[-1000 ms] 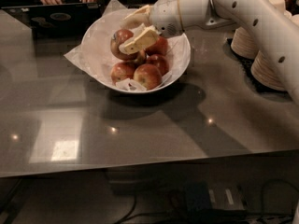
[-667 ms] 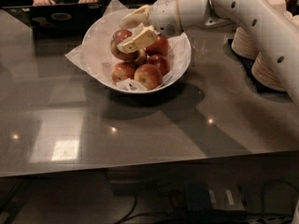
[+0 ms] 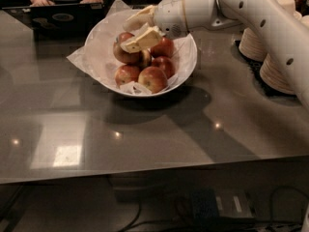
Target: Pick apple from white bowl
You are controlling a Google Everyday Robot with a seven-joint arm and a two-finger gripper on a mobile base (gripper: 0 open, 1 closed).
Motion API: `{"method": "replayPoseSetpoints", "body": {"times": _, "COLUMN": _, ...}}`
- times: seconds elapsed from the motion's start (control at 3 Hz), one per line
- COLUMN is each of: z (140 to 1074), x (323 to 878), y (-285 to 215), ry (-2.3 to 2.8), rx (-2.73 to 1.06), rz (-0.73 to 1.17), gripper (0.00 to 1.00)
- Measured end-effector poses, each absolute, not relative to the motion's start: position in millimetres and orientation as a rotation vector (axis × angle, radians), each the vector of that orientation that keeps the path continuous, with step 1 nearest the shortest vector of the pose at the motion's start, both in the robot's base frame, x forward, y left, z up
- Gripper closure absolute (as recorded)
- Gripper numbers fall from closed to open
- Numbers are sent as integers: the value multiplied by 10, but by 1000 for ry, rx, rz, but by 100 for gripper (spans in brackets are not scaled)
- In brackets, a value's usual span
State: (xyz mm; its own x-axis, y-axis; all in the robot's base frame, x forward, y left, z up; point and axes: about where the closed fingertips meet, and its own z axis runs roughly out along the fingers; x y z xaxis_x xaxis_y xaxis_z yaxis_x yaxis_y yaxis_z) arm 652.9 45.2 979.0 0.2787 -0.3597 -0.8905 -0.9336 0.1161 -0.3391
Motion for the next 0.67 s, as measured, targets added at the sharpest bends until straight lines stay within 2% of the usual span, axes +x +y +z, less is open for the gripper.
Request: {"method": "replayPoseSetpoints", "body": {"times": 0.67, "z": 9790, "x": 6529, "y": 452, "ry": 1279, "rx": -1450, "rz": 658, "gripper": 11}}
